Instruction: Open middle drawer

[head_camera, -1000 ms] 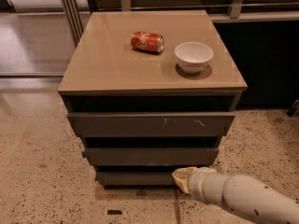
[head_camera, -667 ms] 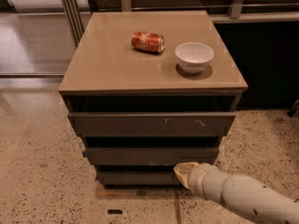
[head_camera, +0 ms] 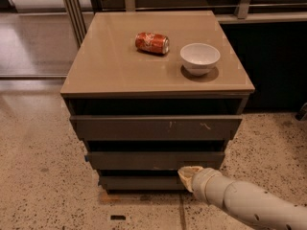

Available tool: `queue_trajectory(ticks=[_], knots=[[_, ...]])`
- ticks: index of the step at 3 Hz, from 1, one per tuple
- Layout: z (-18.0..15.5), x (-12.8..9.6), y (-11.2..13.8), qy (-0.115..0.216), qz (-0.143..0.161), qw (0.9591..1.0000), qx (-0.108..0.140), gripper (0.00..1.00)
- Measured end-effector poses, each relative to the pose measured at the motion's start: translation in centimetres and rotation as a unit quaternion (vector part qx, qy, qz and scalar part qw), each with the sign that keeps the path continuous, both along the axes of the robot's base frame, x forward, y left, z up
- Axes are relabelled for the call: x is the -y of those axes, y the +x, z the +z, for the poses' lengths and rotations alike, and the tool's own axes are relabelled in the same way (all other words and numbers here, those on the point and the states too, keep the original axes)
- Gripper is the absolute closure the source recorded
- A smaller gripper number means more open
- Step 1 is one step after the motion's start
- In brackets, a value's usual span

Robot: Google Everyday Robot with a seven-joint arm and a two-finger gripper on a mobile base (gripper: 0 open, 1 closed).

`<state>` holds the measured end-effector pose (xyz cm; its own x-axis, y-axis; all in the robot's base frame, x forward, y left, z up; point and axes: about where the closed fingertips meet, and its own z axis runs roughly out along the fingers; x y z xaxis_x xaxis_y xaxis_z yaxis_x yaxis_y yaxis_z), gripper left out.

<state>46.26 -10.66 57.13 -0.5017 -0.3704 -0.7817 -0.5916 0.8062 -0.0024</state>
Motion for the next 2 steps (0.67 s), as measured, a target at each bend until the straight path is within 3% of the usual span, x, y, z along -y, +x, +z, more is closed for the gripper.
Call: queue_trajectory(ticks=[1, 2], knots=[[-1.4, 0.8, 2.5, 0.0, -0.032, 0.9991, 0.029, 1.0], [-2.1, 1.7, 5.0, 0.0, -0.074, 0.9951, 0.064, 1.0]])
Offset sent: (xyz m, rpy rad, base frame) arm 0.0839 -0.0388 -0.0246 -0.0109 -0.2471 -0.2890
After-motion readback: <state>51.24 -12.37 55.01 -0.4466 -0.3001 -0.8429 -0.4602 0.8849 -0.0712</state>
